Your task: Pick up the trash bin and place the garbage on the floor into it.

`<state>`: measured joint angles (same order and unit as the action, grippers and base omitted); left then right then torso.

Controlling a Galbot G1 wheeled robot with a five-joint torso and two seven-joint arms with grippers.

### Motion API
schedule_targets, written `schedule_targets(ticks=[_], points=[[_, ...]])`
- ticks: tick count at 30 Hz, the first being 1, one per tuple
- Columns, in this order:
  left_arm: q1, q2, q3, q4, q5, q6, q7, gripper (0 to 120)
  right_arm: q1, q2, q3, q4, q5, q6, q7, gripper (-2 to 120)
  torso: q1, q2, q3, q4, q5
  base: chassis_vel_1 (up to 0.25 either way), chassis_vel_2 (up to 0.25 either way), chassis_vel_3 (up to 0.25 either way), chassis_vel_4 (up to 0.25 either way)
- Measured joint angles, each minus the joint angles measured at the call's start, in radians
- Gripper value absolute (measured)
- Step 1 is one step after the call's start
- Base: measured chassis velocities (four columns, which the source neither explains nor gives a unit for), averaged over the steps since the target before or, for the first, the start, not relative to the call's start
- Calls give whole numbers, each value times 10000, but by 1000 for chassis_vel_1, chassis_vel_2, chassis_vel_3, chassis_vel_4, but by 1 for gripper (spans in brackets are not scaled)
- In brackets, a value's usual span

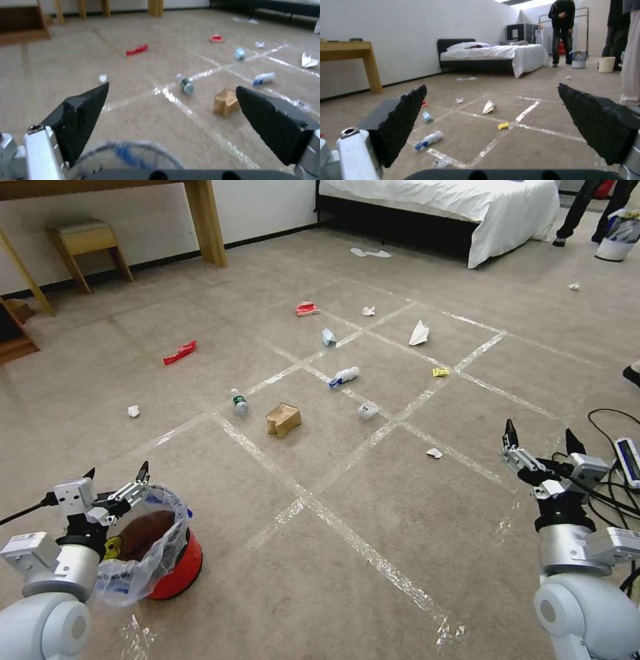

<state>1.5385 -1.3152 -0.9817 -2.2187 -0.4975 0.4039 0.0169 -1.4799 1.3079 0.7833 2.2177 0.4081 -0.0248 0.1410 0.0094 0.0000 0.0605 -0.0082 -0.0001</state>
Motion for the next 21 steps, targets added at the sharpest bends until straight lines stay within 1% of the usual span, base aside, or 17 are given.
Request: schedule_targets(ticks=[2,3,4,5,6,7,8,10,11,13,14,15,16,17,18,20,21], points=[[99,424,-117,41,-685,768,-463,100,77,-42,-55,-89,55,-44,28,100,0,0,0,0,-1,0,0,0,0],[99,424,-117,41,-685,768,-463,100,77,-42,-55,-89,55,-44,28,100,0,0,0,0,-1,0,0,0,0],[111,581,-171,76,-901,987,-594,100,86,-51,-65,-112,64,-45,29,100,0,1,0,1,0,0,0,0,0],[135,976,-288,168,-1515,1428,-902,100,111,-74,-88,-180,89,-45,32,100,0,0,0,1,-2,0,0,0,0],[135,976,-288,168,-1515,1428,-902,100,111,-74,-88,-180,89,-45,32,100,0,0,0,1,-2,0,0,0,0],[142,1563,-496,332,-2619,2026,-1478,100,151,-96,-95,-273,129,-32,33,100,0,0,0,0,0,0,0,0,0],[142,1563,-496,332,-2619,2026,-1478,100,151,-96,-95,-273,129,-32,33,100,0,0,0,0,0,0,0,0,0],[121,2134,-716,647,-3762,2548,-2040,100,214,-110,-96,-383,151,5,36,100,0,0,0,0,0,0,0,0,0],[121,2134,-716,647,-3762,2548,-2040,100,214,-110,-96,-383,151,5,36,100,0,0,0,0,0,0,0,0,0],[95,2325,-780,827,-4150,2699,-2238,100,233,-111,-97,-410,155,12,36,100,0,0,0,0,0,0,0,0,0],[-14,2816,-857,1375,-5333,3105,-2707,100,285,-111,-123,-497,160,36,39,100,1,0,0,1,-2,0,0,0,0],[-378,3522,-692,2404,-7106,3385,-3122,100,342,-68,-168,-614,154,43,52,100,0,0,0,0,-1,0,0,0,0],[-378,3522,-692,2404,-7106,3385,-3122,100,342,-68,-168,-614,154,43,52,100,0,0,0,0,-1,0,0,0,0],[-507,3729,-568,2766,-7277,3392,-3061,100,350,-55,-170,-653,146,44,56,100,0,0,0,-1,-4,0,0,0,0],[-507,3729,-568,2766,-7277,3392,-3061,100,350,-55,-170,-653,146,44,56,100,0,0,0,-1,-4,0,0,0,0],[-778,4186,-278,3692,-7430,3393,-2684,100,346,-35,-159,-741,125,53,63,100,0,0,0,-1,-2,0,0,0,0],[-778,4186,-278,3692,-7430,3393,-2684,100,346,-35,-159,-741,125,53,63,100,0,0,0,-1,-2,0,0,0,0]])
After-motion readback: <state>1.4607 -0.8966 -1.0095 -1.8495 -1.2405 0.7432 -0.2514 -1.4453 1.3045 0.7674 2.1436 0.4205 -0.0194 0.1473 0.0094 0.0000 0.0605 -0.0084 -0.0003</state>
